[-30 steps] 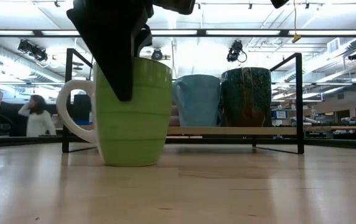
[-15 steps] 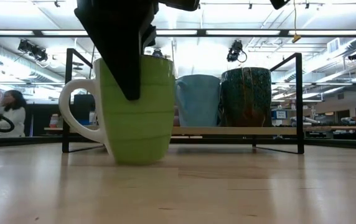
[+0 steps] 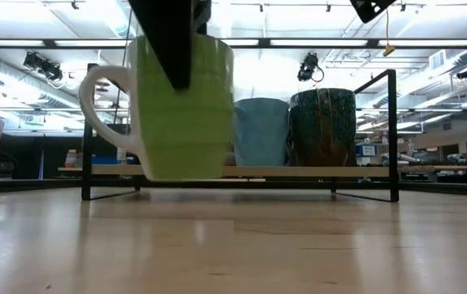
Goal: Place coffee mugs
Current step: Put the green mug on the shelf
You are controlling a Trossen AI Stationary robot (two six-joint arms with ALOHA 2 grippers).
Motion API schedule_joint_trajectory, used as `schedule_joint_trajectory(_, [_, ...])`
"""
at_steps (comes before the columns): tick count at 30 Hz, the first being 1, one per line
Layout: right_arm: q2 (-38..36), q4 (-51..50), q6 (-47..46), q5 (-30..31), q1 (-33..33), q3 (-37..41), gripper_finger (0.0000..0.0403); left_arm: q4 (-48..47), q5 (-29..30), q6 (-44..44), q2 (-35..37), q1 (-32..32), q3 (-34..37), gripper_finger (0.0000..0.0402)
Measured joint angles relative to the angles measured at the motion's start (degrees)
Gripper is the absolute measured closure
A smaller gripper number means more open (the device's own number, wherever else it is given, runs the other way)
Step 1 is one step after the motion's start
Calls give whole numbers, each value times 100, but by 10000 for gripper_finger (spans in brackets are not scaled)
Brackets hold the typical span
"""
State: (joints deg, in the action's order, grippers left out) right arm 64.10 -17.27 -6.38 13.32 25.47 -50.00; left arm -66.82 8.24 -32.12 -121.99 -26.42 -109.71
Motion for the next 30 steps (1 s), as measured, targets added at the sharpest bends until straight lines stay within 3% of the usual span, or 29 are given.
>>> schedule_joint_trajectory(16, [-1, 97, 11, 2, 0, 0, 290, -1255, 10, -82, 4, 530, -1442, 375])
schedule_joint_trajectory(24, [-1, 93, 14, 2, -2, 0, 290, -2235, 120, -173, 7, 967, -1811, 375])
schedule_joint_trajectory(30, [-1, 93, 13, 2, -2, 0, 290, -2313, 204, 117, 55, 1202, -1864, 375])
